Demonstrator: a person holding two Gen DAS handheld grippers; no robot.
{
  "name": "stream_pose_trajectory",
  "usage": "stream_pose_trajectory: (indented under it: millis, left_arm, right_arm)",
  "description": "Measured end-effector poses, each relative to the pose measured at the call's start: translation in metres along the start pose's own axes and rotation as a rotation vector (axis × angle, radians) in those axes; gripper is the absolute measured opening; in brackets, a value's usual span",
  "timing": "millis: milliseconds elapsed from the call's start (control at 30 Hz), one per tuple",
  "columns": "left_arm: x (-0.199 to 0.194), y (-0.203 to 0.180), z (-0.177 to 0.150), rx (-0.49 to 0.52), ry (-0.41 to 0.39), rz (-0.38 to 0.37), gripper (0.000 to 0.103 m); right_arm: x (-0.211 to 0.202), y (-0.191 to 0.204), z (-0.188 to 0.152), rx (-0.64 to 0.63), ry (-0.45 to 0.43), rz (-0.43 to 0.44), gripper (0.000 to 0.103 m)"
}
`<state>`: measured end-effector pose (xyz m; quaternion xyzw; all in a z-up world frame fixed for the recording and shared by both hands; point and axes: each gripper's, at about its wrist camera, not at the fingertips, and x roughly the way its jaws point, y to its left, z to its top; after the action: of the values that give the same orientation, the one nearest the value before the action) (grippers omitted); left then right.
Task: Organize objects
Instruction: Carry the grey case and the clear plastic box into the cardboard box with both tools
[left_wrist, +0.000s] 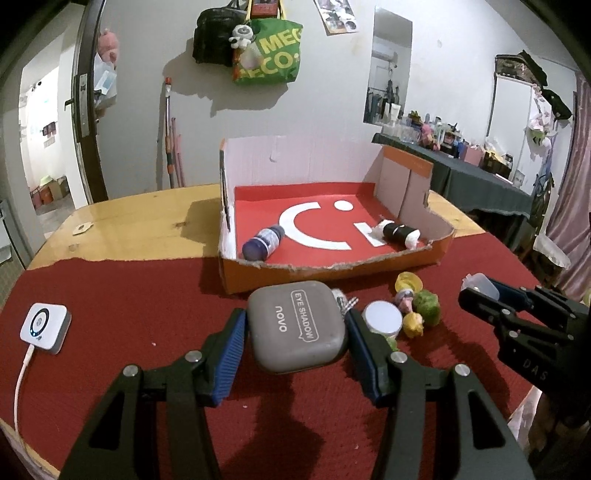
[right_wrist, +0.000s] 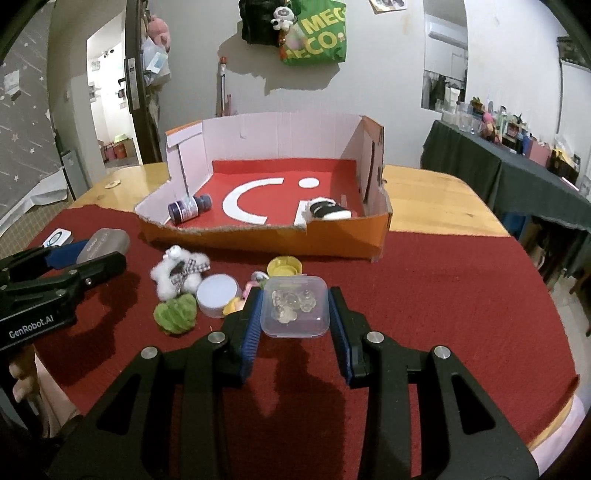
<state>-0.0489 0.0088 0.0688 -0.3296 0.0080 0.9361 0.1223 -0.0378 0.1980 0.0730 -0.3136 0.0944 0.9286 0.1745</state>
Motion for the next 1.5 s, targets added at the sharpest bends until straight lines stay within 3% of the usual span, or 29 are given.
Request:
stream_pose_trajectory:
  millis: [967, 1500]
  left_arm:
    - [0.015, -0.002, 0.044, 0.034, -0.031, -0.019, 0.056]
    - [0.058, -0.007, 0.067, 0.060, 0.076, -0.134, 0.056]
  right_arm:
    - [0.016, -0.004, 0.052, -0.034, -0.021, 0.010, 0.033]
    - [0.057, -0.004, 0.082, -0.065, 0.049, 0.114, 0.033]
